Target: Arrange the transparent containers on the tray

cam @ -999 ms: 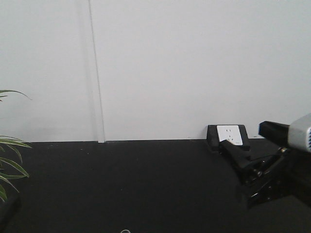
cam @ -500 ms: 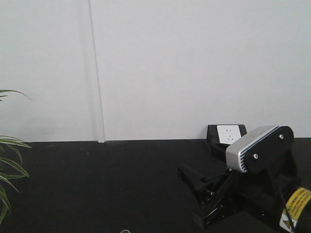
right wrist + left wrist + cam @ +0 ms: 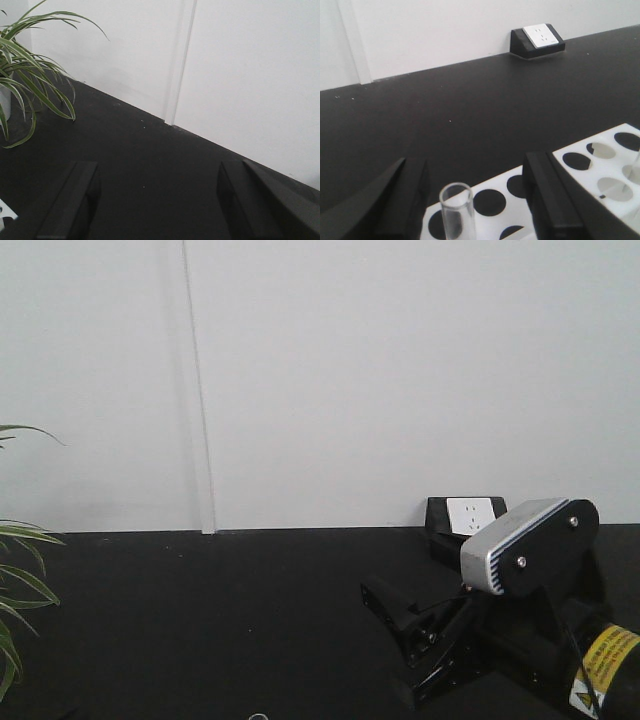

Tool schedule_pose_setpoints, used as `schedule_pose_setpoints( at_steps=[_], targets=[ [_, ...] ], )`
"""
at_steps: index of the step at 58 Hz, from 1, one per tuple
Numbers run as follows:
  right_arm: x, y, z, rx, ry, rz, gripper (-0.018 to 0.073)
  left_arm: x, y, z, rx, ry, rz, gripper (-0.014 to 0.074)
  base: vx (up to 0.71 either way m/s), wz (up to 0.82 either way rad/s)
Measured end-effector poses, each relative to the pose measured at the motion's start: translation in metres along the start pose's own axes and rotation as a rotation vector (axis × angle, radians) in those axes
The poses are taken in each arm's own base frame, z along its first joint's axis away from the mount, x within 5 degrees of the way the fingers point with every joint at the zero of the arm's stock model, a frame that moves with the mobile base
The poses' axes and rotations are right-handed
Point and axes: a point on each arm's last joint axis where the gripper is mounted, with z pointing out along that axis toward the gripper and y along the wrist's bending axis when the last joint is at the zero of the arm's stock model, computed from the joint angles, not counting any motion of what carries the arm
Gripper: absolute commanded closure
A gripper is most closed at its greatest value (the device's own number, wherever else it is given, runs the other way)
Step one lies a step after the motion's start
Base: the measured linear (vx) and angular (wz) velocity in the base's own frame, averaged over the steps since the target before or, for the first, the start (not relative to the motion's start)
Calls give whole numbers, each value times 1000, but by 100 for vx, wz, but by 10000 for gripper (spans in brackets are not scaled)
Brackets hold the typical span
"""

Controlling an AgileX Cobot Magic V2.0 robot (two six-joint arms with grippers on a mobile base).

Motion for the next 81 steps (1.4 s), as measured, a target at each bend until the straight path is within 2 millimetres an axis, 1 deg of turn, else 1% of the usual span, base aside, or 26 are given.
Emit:
schedule_pose_setpoints(
  at_steps=[6, 13, 18, 22, 30, 32, 43, 49, 53, 63, 67, 73, 76, 81],
  targets=[
    [0, 0, 0, 0, 0, 0, 24, 5, 0, 5, 9, -3, -13, 111, 0, 0],
    [0, 0, 0, 0, -1, 0, 24, 9, 1, 7, 11, 10, -18, 197, 0, 0],
    [0, 0, 0, 0, -1, 0, 24, 9, 1, 8, 12, 7, -19, 290, 0, 0],
    [0, 0, 0, 0, -1, 0, 24, 10, 1, 8, 12, 9, -19, 393, 0, 0],
    [0, 0, 0, -1, -5, 0, 24, 10, 1, 8, 12, 8, -16, 570, 0, 0],
    [-1, 0, 0, -2, -7, 0, 24, 10, 1, 8, 12, 8, -16, 599, 0, 0],
    [-1, 0, 0, -2, -9, 0, 24, 9, 1, 7, 12, 3, -15, 603, 0, 0],
    [-1, 0, 0, -2, -9, 0, 24, -7, 0, 3, 11, -62, 4, 600, 0, 0],
    [-1, 0, 0, -2, -10, 0, 24, -21, -1, 1, 3, -93, 24, 600, 0, 0],
    [-5, 1, 0, -13, -60, 0, 24, -73, 0, -9, -48, -126, 94, 596, 0, 0],
    [-7, 2, 0, -17, -79, 1, 24, -99, 1, -18, -85, -143, 114, 597, 0, 0],
    [-8, 2, 1, -25, -91, -1, 24, -133, 1, -35, -133, -166, 132, 597, 0, 0],
    [-6, 4, 3, -37, -92, 0, 24, -147, 0, -43, -150, -180, 135, 597, 0, 0],
    [4, 12, 10, -84, -95, 8, 24, -164, -1, -56, -174, -203, 139, 597, 0, 0]
  ],
)
